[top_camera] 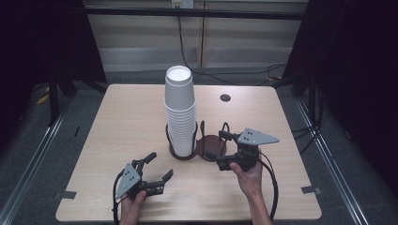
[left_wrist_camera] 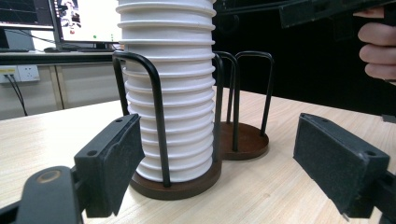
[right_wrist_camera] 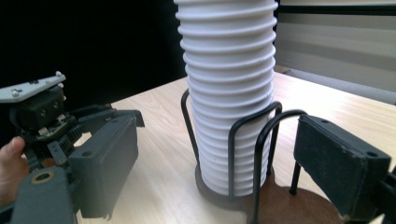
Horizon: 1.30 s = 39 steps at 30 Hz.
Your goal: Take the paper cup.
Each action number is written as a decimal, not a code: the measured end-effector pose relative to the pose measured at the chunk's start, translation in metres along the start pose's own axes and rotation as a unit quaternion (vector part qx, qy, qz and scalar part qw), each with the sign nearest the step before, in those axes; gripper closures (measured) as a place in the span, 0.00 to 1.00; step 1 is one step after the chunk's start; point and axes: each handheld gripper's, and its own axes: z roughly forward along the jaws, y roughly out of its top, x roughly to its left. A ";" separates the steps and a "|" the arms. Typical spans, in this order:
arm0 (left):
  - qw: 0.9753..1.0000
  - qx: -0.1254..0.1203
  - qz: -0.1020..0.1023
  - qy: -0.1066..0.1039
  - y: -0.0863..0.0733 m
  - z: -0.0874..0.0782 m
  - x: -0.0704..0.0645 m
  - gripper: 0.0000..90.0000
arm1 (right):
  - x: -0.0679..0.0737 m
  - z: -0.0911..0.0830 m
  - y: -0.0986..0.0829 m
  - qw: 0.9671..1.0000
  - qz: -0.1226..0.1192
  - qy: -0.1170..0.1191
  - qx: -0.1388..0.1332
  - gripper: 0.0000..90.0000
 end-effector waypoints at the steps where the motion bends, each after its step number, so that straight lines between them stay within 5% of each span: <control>1: 1.000 0.000 0.000 0.000 0.000 0.000 0.000 0.17 | -0.001 0.000 0.002 1.000 0.000 0.001 0.003 0.15; 19: 1.000 0.000 0.000 0.000 0.000 0.000 0.000 0.17 | -0.006 0.008 0.045 0.998 -0.026 0.044 0.023 0.15; 39: 1.000 0.000 0.000 -0.001 0.000 0.000 0.000 0.17 | -0.013 0.023 0.100 0.997 -0.050 0.049 0.040 0.15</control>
